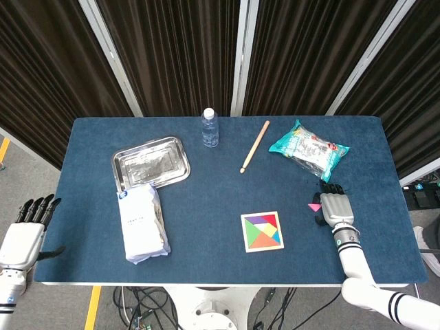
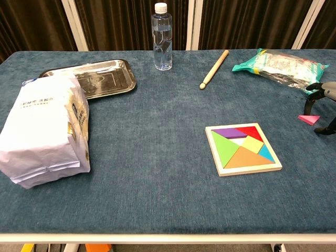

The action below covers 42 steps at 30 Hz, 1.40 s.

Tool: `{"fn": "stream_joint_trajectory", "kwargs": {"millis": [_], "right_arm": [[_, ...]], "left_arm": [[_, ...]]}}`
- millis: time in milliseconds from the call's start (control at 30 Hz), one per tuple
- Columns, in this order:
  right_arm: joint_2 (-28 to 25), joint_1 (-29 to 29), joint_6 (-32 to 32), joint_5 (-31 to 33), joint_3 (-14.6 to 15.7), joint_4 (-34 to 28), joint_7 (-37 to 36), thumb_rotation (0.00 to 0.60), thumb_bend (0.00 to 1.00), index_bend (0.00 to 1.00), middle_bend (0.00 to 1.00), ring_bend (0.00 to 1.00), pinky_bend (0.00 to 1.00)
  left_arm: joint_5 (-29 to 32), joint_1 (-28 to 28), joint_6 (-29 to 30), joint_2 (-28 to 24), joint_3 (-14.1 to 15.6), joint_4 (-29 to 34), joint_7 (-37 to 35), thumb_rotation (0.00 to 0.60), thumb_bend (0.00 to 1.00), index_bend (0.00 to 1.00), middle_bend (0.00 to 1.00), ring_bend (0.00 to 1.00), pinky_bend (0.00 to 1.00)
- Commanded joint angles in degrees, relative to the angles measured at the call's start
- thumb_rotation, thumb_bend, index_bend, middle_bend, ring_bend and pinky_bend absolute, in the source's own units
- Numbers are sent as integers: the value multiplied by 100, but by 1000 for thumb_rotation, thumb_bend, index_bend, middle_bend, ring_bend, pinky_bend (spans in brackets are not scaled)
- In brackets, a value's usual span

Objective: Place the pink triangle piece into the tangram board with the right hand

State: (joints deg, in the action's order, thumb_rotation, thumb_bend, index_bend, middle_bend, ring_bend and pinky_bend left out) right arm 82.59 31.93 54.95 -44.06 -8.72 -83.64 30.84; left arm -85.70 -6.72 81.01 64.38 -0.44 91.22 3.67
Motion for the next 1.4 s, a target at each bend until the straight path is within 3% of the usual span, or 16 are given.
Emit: {"fn": "stream_joint_trajectory", "kwargs": {"millis": [33, 433, 633, 1400], "right_arm": [[13, 18, 24, -24, 19, -7, -11, 600, 175, 424, 0, 0, 0], [-2, 89, 42, 94, 89, 44, 11, 600, 193, 434, 0, 0, 0], [-7, 125, 17, 111, 129, 45, 2, 600, 258, 433, 0, 0, 0], [-4, 175, 106, 131, 199, 28, -39, 600, 287, 451, 0, 0, 0]], "left_arm": [[-3, -6, -12, 7, 3, -6, -3, 600, 0, 0, 0, 0, 0], [0, -7, -16, 15, 8, -14, 0, 600, 0, 0, 0, 0, 0], [17, -3, -26, 22, 13, -28, 1, 600, 0, 0, 0, 0, 0], [10, 1, -31, 34, 26, -55, -21, 600, 0, 0, 0, 0, 0]]}}
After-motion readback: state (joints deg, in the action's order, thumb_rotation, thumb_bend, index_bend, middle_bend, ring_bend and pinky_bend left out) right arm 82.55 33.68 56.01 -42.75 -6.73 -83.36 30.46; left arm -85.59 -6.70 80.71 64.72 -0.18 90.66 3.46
